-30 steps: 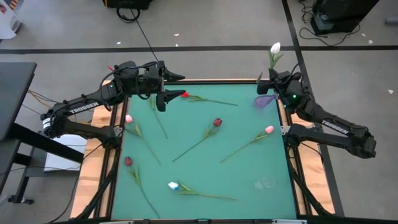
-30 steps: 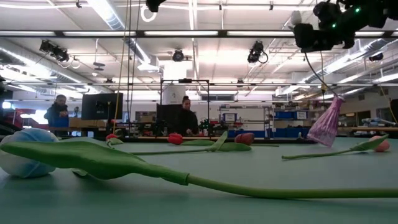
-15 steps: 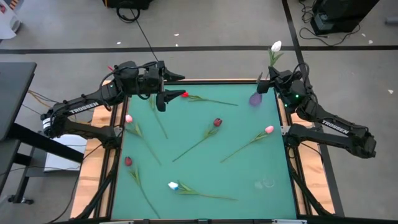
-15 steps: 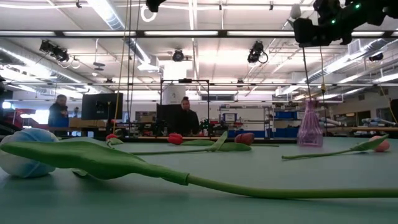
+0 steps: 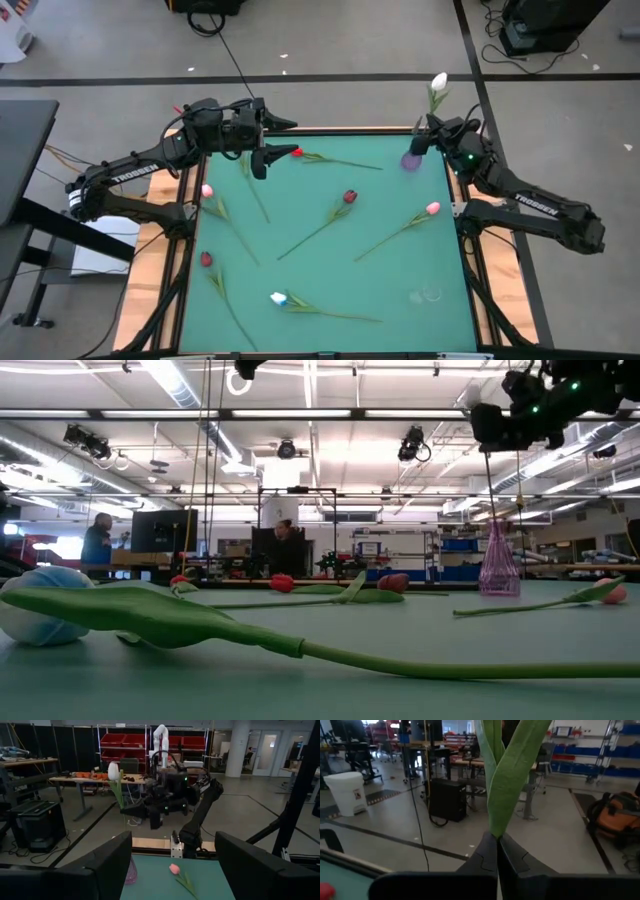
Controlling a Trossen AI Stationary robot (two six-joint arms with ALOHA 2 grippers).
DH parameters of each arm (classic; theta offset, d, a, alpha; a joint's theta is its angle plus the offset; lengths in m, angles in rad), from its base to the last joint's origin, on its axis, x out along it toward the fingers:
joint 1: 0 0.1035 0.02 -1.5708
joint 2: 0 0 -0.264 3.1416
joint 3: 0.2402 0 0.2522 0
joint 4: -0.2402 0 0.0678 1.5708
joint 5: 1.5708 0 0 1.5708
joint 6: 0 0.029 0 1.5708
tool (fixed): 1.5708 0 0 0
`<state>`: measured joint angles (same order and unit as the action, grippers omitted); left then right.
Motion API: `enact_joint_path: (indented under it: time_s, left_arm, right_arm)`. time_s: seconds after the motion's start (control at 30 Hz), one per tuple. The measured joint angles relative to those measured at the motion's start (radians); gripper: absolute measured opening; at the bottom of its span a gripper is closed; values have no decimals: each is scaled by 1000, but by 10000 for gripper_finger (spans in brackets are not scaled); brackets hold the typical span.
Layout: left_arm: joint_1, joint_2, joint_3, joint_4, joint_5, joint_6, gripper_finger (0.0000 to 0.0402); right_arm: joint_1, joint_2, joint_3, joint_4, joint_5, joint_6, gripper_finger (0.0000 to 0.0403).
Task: Sort flowers into vase by color
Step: Put the top white flower into the violet vase, then put the white flower into the violet vase
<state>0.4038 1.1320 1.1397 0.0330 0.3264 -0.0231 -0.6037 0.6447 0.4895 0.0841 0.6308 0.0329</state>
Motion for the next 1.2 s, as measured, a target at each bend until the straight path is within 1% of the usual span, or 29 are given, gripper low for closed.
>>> enact_joint_path:
  time_s: [0.1, 0.37, 0.47, 0.7, 0.77, 0.97, 1.13, 1.2]
  left_arm:
    - [0, 0, 0, 0, 0, 0, 291]
    - [0, 0, 0, 0, 0, 0, 291]
    - [0, 0, 0, 0, 0, 0, 291]
    - [0, 0, 0, 0, 0, 0, 291]
    - [0, 0, 0, 0, 0, 0, 291]
    - [0, 0, 0, 0, 0, 0, 291]
    - [0, 0, 0, 0, 0, 0, 291]
    - [0, 0, 0, 0, 0, 0, 291]
  right_arm:
    - [0, 4, -43, 15, 0, 6, 16]
    - [0, 3, -122, 25, 13, 94, 87]
    - [0, 3, -146, 36, 14, 111, 104]
    - [0, 2, -167, 76, 24, 112, 110]
    - [0, -3, -157, 79, 23, 83, 110]
    - [0, -41, -86, 63, 23, -2, 110]
    - [22, -80, 11, -20, 20, -29, 110]
    - [38, -90, 49, -47, -8, -35, 110]
